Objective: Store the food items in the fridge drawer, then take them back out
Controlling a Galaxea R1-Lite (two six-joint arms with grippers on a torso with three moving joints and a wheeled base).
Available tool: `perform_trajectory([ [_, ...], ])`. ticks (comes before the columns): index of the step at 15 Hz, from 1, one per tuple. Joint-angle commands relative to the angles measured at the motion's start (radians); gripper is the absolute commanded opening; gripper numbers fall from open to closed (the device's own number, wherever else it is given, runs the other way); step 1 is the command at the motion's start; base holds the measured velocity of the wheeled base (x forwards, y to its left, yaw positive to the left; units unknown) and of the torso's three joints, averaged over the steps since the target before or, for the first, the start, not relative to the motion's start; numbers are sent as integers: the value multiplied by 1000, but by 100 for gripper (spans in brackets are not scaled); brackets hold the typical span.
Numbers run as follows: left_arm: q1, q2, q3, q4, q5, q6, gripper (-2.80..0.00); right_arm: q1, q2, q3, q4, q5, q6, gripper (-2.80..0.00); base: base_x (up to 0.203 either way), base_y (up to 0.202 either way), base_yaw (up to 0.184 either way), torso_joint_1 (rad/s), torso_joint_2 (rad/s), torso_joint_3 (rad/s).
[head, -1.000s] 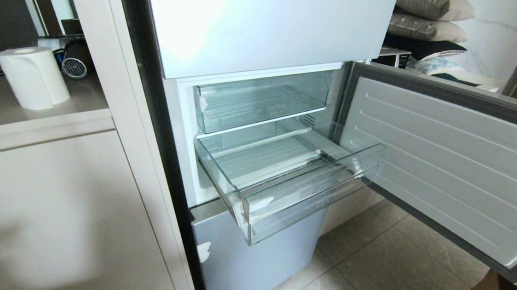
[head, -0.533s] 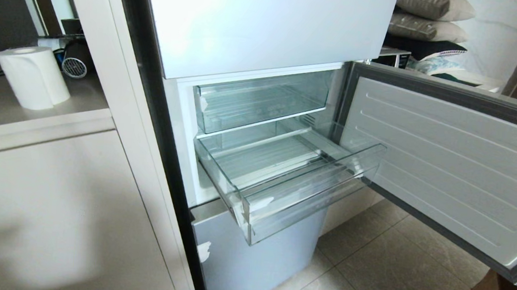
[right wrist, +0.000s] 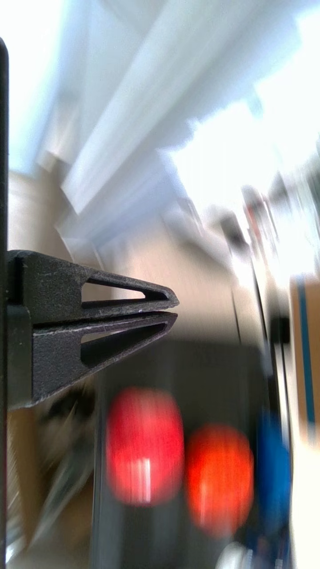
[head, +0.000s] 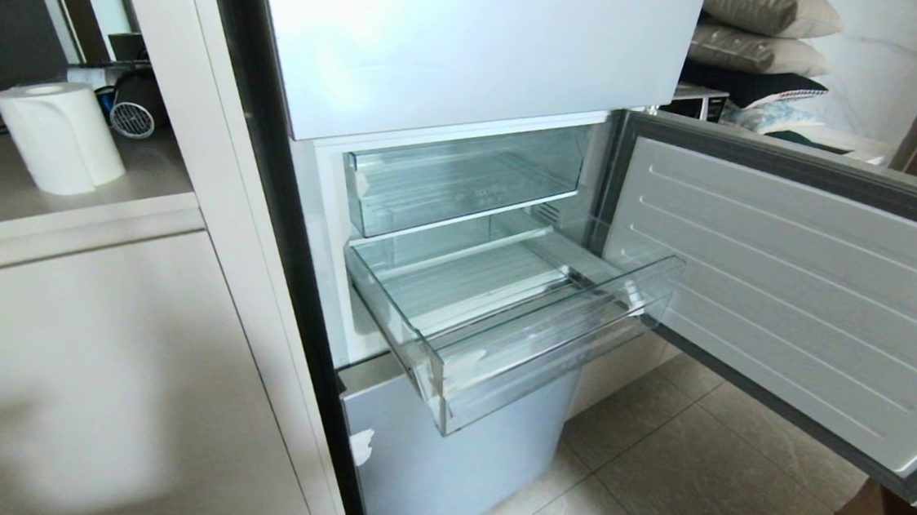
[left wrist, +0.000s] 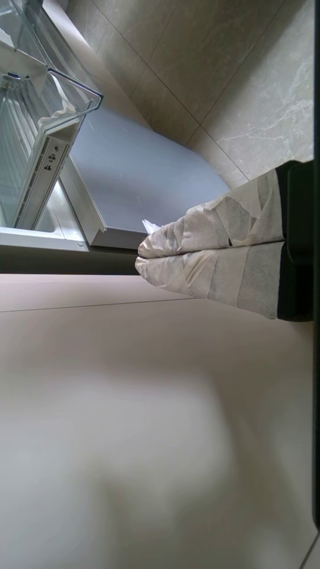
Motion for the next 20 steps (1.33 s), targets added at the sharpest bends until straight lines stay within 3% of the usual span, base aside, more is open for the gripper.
perform_trajectory([
  [1,1,0,0,0,0,1,-280,296,-155,80,0,-72,-1,-280,0,0,0,0,0,0],
  [5,1,0,0,0,0,1,-280,954,-204,128,114,-351,13,-280,0,0,0,0,0,0],
  [7,1,0,0,0,1,0,-280,1190,-156,121,212,-431,34,-280,0,0,0,0,0,0],
  [8,1,1,0,0,0,1,-280,1246,-90,105,237,-449,40,-280,0,0,0,0,0,0],
  [11,1,0,0,0,0,1,-280,1270,165,-3,281,-469,49,-280,0,0,0,0,0,0],
  [15,1,0,0,0,1,0,-280,1289,436,-180,297,-415,49,-280,0,0,0,0,0,0],
  [20,1,0,0,0,0,1,-280,1363,661,-431,298,-399,48,-280,0,0,0,0,0,0],
])
